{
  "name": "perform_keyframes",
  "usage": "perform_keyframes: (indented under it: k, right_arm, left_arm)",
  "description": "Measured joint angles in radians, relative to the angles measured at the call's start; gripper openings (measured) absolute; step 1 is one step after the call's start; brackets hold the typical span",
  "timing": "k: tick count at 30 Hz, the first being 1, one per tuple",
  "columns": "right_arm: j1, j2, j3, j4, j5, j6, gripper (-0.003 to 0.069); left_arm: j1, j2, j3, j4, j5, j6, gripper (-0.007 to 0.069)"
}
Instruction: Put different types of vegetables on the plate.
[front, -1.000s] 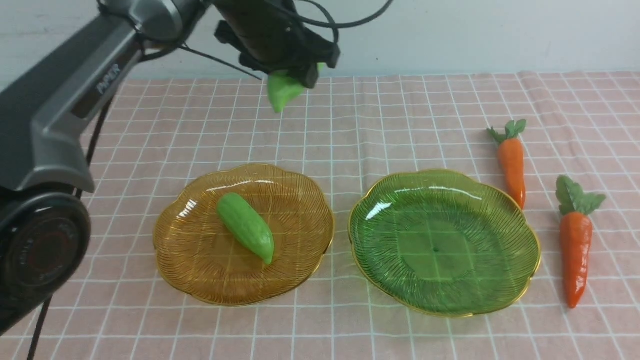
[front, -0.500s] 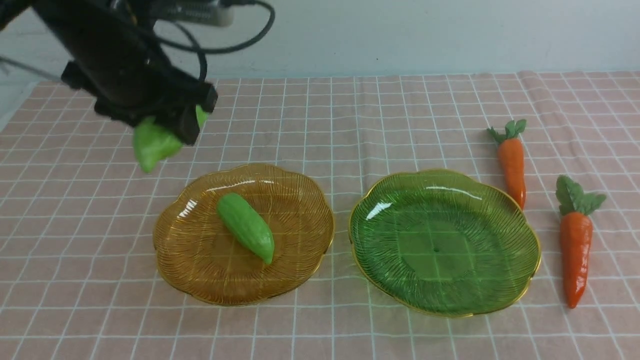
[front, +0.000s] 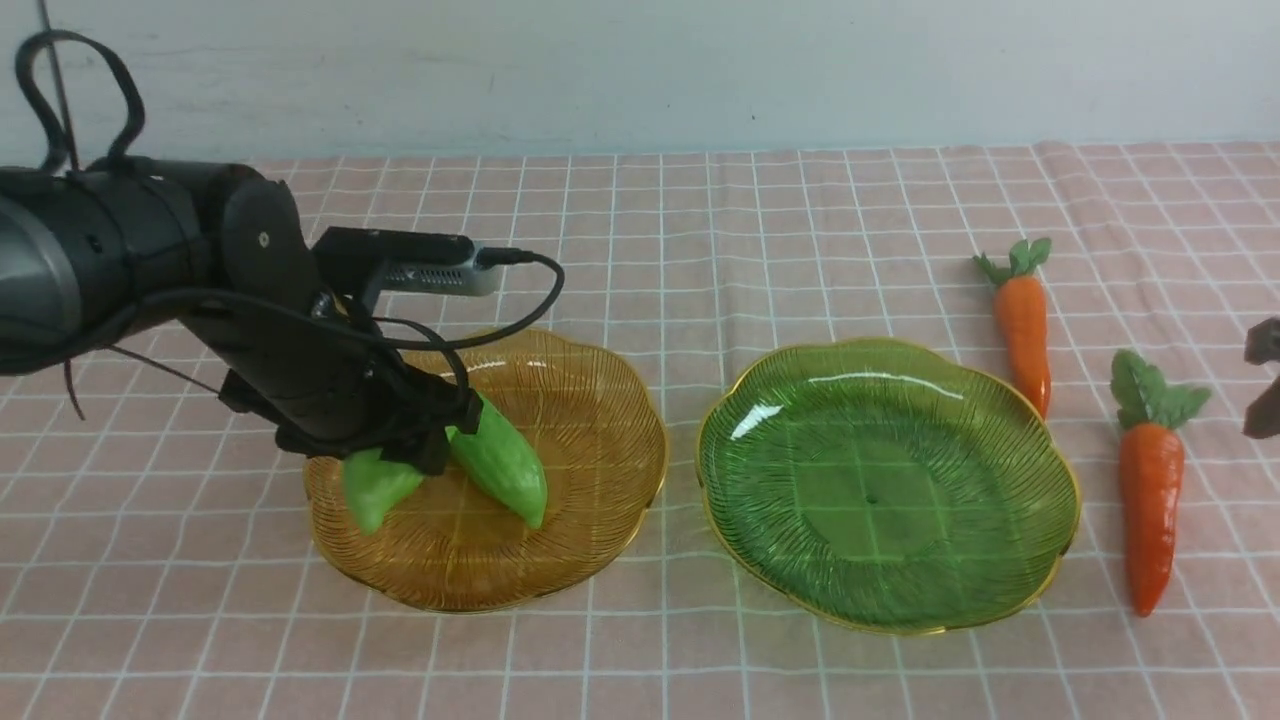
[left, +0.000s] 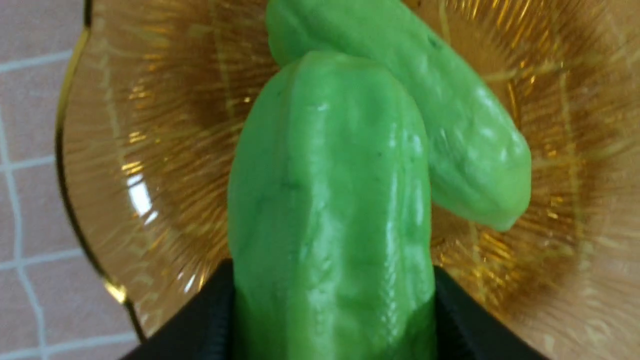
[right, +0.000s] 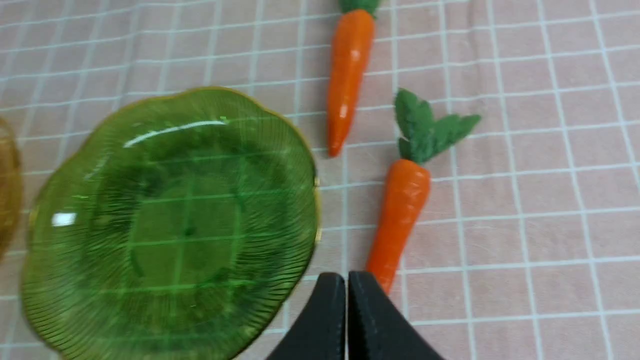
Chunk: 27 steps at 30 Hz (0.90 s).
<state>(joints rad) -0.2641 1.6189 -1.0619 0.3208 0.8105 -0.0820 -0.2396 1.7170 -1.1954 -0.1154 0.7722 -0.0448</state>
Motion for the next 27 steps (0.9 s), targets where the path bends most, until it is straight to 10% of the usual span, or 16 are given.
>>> perform_keyframes:
  k: [6, 14, 19, 27]
  right_arm:
    - [0.037, 0.148, -0.043, 0.025, -0.059, -0.046, 0.058]
    - [0.09, 0.294, -0.104, 0.025, -0.073, -0.058, 0.0582]
    - [0.089, 0.307, -0.142, 0.018, -0.047, -0.057, 0.0311]
    - [0.05, 0.255, -0.325, 0.02, 0.169, 0.006, 0.0321]
  left_arm:
    - [0.0, 0.058, 0.0, -0.03, -0.085, -0.009, 0.0461]
    - [0.0, 0.072, -0.03, -0.034, -0.043, -0.036, 0.0608]
    - [0.0, 0.058, -0.13, -0.032, 0.094, -0.036, 0.0461]
    - [0.0, -0.086, -0.185, -0.024, 0.225, -0.015, 0.0041]
